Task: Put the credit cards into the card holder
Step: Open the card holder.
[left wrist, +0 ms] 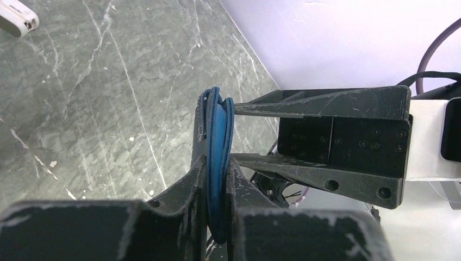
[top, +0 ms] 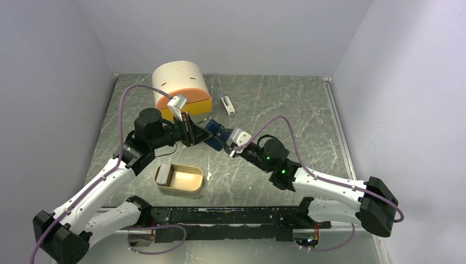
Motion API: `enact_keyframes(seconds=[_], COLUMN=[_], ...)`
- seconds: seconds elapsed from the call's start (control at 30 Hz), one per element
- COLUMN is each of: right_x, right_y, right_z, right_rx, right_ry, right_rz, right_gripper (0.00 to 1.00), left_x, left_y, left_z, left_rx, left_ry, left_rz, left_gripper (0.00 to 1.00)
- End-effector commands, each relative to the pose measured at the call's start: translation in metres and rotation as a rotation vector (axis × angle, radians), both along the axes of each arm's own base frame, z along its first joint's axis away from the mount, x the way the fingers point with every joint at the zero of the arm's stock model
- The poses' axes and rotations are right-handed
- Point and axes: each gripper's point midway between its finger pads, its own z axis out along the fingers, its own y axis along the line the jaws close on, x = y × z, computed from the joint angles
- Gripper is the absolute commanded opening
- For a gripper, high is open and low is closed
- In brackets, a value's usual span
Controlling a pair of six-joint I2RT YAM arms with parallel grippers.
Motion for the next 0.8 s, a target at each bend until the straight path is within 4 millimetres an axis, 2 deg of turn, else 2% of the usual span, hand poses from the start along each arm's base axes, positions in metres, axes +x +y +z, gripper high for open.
enact_keyframes(seconds=[0.0,0.07,0.2,0.47,0.6,0.77], right_x=[0.017,0.023,0.031,0.044,0.036,0.029], right_y=[-0.010,-0.016,-0.027,-0.047,-0.041,-0.048], right_z=[0.001,-0.001,-0.010,-0.017,-0.014,-0.005], right_rx=[-0.001,0.013,0.017,0.055,0.065,0.132], right_ry=[0.001,0.023,0.078,0.189,0.250,0.307], right_rz=[-0.104,-0.153,-0.233,-0.378,-0.331,-0.328], right_gripper=[0.36,0.28,0.00,0.00,0.00,0.00], left_x=[-0.030,-0.032,-0.031,-0.029,-0.023,-0.018], left_y=[-0.009,-0.008,-0.005,-0.005,-0.002,0.003], left_z=[0.036,0.036,0.038,0.033,0.026,0.010], left_rx=[-0.075,-0.072,-0.077,-0.059,-0.037,0.057], left_ry=[-0.032,-0.031,-0.034,-0.010,-0.003,-0.063], left_rz=[-0.151,-0.151,-0.125,-0.114,-0.081,-0.083], left_gripper=[0.09,0.09,0.09,0.09,0.09,0.09])
